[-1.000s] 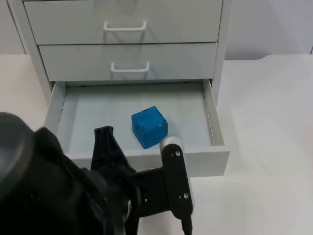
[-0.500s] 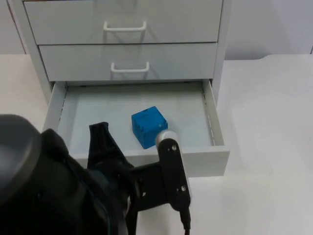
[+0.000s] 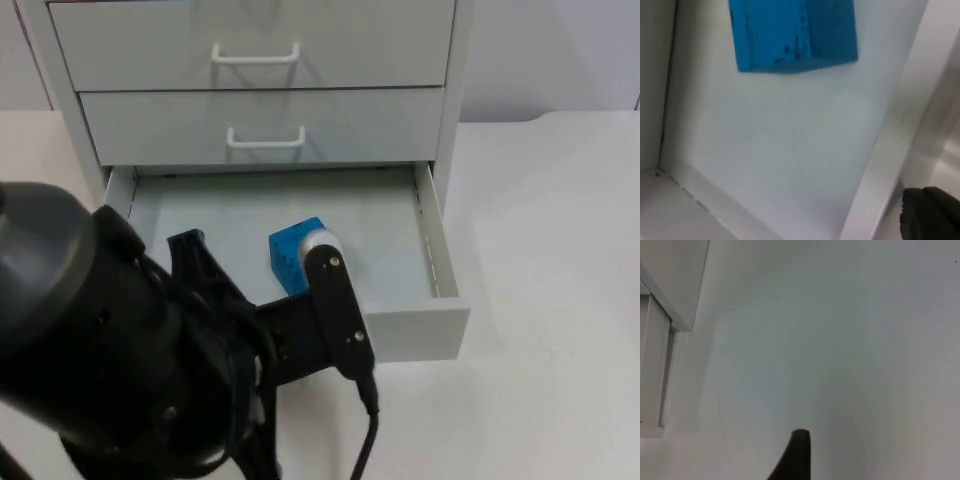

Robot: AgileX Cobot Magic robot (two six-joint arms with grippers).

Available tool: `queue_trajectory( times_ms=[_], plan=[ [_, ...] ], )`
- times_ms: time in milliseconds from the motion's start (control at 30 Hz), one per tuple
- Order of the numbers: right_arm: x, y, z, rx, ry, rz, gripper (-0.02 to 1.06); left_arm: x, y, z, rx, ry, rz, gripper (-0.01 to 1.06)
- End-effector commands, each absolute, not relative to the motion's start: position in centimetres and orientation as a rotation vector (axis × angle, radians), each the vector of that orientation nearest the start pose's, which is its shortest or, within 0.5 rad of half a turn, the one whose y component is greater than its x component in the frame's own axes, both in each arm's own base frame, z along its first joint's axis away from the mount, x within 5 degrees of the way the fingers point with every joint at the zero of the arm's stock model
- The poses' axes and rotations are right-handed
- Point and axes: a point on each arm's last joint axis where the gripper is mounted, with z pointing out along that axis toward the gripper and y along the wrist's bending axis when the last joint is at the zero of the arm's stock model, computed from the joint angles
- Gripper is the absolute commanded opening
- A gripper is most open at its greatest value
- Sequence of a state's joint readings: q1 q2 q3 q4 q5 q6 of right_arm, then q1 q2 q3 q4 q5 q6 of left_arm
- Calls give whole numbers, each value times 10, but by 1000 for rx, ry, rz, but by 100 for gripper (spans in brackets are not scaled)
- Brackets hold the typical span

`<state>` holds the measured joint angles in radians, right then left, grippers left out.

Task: Open the drawer with the left hand, place the block into the drawer with the right hand, then close the drawer with the left hand.

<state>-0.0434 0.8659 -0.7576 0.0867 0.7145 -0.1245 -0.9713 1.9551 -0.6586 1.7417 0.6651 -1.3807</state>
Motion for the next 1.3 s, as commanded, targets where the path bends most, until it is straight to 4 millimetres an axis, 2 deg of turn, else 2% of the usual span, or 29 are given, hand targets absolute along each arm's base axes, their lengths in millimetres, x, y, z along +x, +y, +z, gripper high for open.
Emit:
queue_trajectory(
  times_ms=[0,233,467,800,967,1100,1133,1267],
  plan=[
    [165,-3,320,-36,2285,8,81,212,-206,84,1338,1998,630,0],
    [165,-3,320,-36,2283,7,81,225,-220,93,1320,1967,597,0],
    [165,-3,320,-36,2283,7,80,244,-205,90,1271,2015,648,0],
    [165,-3,321,-29,2272,9,80,257,-212,101,1224,1981,664,0],
    [166,-3,318,-28,2271,8,80,278,-206,99,1200,2003,689,0],
    [166,-3,314,-25,2260,8,80,309,-197,98,1136,2063,631,0],
    [166,-3,314,-25,2260,8,80,309,-197,98,1136,2063,631,0],
    [166,-3,315,-24,2249,6,80,336,-189,105,1067,2064,646,0]
  ],
)
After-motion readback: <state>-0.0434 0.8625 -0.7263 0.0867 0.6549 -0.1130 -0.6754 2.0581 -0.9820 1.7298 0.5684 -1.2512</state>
